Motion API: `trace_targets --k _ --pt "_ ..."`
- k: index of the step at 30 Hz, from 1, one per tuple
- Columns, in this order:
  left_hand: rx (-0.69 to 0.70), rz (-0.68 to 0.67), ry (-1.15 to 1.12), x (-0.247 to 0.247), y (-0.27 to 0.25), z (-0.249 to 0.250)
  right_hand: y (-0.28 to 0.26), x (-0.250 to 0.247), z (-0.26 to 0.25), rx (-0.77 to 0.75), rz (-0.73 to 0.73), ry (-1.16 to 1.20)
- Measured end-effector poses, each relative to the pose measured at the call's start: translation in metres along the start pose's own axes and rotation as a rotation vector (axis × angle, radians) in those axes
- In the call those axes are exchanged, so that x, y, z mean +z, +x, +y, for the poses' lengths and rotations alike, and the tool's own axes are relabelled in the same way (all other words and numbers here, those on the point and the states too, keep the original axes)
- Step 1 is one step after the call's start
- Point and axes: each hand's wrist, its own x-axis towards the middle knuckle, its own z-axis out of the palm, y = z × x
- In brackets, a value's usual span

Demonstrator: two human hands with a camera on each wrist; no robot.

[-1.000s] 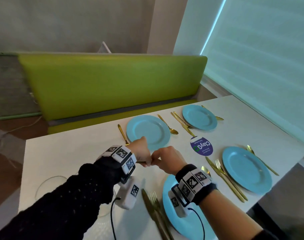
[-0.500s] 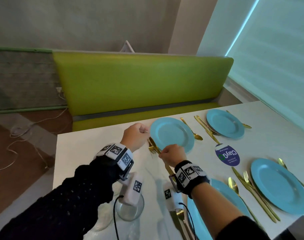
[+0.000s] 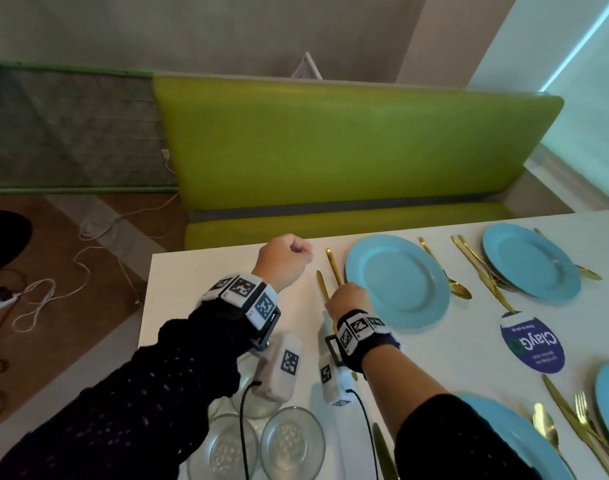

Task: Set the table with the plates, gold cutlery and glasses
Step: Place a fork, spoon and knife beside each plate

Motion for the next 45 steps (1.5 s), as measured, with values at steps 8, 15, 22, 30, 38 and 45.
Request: trace_targets --k 8,15,22,30,38,45 --pt "-0.013 -0.002 -0.058 -0.001 0.009 -0.007 0.007 0.001 -0.009 0.077 0.088 -0.04" --pt "-0.024 0.01 -0.07 -0.003 0.013 -0.011 0.015 0.0 -0.019 0.062 0.124 -0.041" --pt "-0.025 0.01 -0.074 -0.004 0.015 -0.014 0.015 0.003 -0.019 0.03 0.134 -0.129" --pt "-0.015 0.001 -0.09 -0.005 0.016 -0.012 0.005 0.016 -0.011 -0.084 0.089 -0.281" --pt "-0.015 0.007 -0.089 -0.007 0.016 -0.013 0.014 0.016 -0.011 -0.083 0.079 -0.254" --pt "-0.028 0.017 -0.084 -0.01 0.014 -0.017 0.02 0.012 -0.018 -0.057 0.077 -0.236"
